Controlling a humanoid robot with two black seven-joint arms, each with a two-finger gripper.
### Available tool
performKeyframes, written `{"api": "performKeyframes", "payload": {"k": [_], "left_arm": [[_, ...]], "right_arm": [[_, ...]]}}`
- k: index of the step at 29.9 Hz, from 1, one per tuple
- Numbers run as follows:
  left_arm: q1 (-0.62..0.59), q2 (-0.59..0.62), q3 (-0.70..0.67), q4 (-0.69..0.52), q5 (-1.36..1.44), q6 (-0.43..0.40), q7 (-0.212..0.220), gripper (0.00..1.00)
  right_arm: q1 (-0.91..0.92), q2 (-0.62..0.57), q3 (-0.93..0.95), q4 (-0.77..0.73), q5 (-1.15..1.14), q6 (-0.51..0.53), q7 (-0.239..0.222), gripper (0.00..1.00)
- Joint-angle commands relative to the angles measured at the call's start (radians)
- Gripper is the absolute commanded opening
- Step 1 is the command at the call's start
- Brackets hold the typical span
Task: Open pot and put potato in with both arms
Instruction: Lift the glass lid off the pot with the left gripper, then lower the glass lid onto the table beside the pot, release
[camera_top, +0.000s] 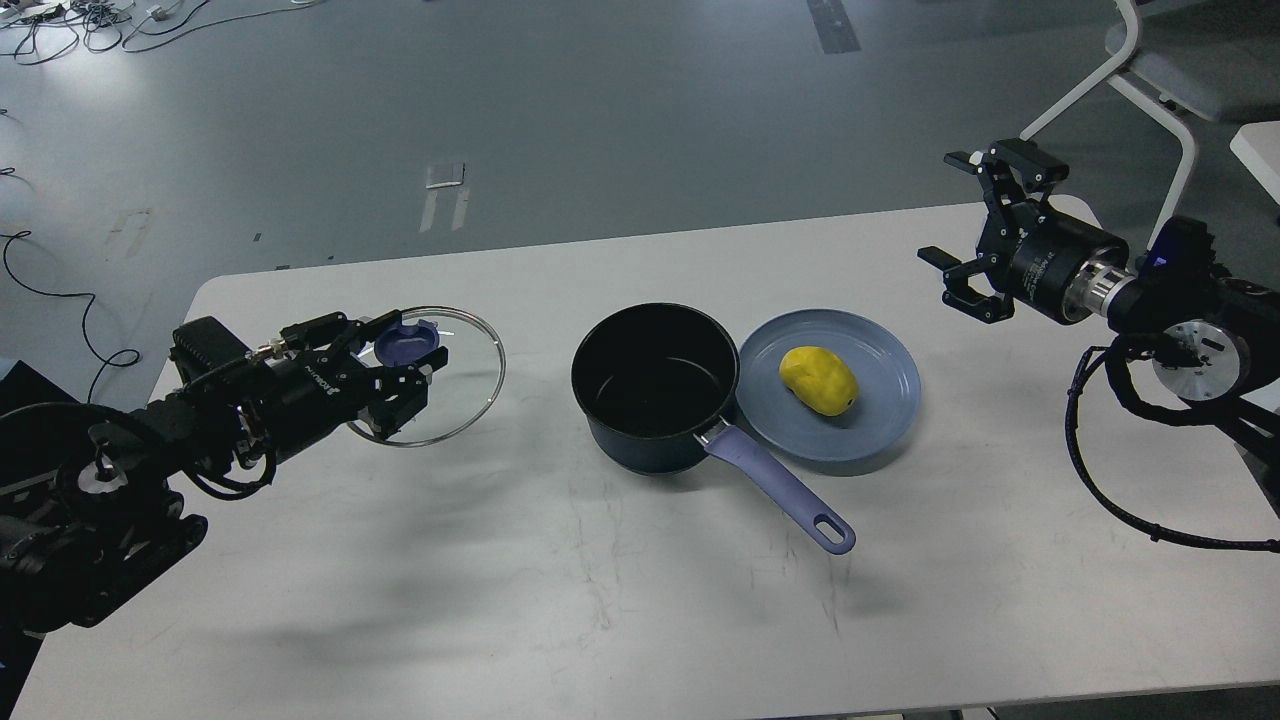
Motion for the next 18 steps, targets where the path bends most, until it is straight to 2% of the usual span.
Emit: {"api": "performKeyframes", "payload": {"k": [1, 5, 10, 18], "left_arm": [[0.034, -0.013, -0.001, 0.007, -0.003, 0.016, 0.000, 0.36], [0.048, -0.044, -0.001, 0.037, -0.008, 0.022, 0.000, 0.36], [0.091, -0.108, 0.000, 0.092, -0.028, 0.078, 0.000, 0.37], [0.106, -0.174, 0.000, 0.178, -0.043, 0.078, 0.000, 0.40]], "right_arm": [[0.000, -0.003, 0.000, 0.000, 0.000, 0.000, 0.000, 1.00], [0.000, -0.011, -0.002, 0.002, 0.000, 0.000, 0.000, 1.00], [-0.001, -0.021, -0.002, 0.003, 0.000, 0.000, 0.000, 1.00], [-0.003, -0.025, -0.002, 0.003, 0.000, 0.000, 0.000, 1.00]]}}
